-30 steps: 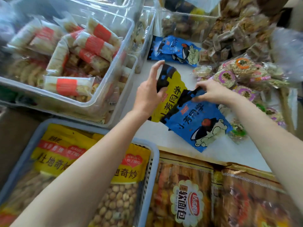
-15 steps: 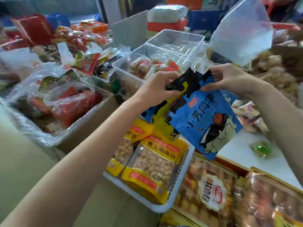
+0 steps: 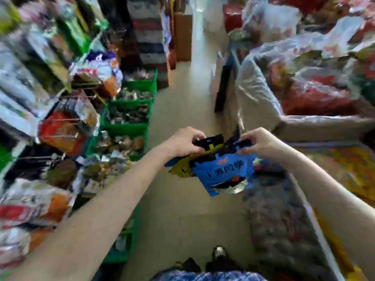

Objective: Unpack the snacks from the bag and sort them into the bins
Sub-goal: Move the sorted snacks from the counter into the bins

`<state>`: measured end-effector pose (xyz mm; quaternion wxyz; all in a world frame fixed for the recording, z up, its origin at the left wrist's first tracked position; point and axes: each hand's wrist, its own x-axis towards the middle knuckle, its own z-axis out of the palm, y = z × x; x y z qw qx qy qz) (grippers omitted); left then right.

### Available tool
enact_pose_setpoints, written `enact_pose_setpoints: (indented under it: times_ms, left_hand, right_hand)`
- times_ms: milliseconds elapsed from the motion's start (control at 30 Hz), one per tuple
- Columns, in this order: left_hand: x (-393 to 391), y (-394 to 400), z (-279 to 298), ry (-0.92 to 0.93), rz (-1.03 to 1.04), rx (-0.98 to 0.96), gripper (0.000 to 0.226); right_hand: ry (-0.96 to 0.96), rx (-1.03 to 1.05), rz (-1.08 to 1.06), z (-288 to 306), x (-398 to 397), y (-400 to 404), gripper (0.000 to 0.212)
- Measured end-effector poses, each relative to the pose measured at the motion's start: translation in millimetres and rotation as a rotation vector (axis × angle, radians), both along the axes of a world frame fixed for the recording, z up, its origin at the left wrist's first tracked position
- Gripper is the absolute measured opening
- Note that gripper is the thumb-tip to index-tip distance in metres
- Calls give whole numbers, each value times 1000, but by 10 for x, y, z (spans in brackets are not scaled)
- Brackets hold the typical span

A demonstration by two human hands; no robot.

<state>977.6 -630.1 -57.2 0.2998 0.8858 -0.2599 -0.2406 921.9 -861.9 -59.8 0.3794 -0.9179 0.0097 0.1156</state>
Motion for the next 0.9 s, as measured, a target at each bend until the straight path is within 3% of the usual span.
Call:
enact_pose_setpoints:
  times_ms: [233,367,533,733,900]
  left_hand:
    - [-109,1665,-890,103,580,52,8]
    - [-397,2187,-1629,194,894,148,13]
    - [-674,2641,-2514,272,1302,253,24]
    - [-760,3143,-3790,348,1432,429,40]
    - [-748,3678,-4731,388,1487,573,41]
  right_hand:
    - [77,-171,466,-993,1027,1861,22]
    - [121,-111,712,-1696,1259,2673,14]
    - [218,0,747,-2557,1345,3370,15]
    - [315,51,871,-3913,1282,4124,13]
    - [241,69,1017,-4869,1155,4826,11]
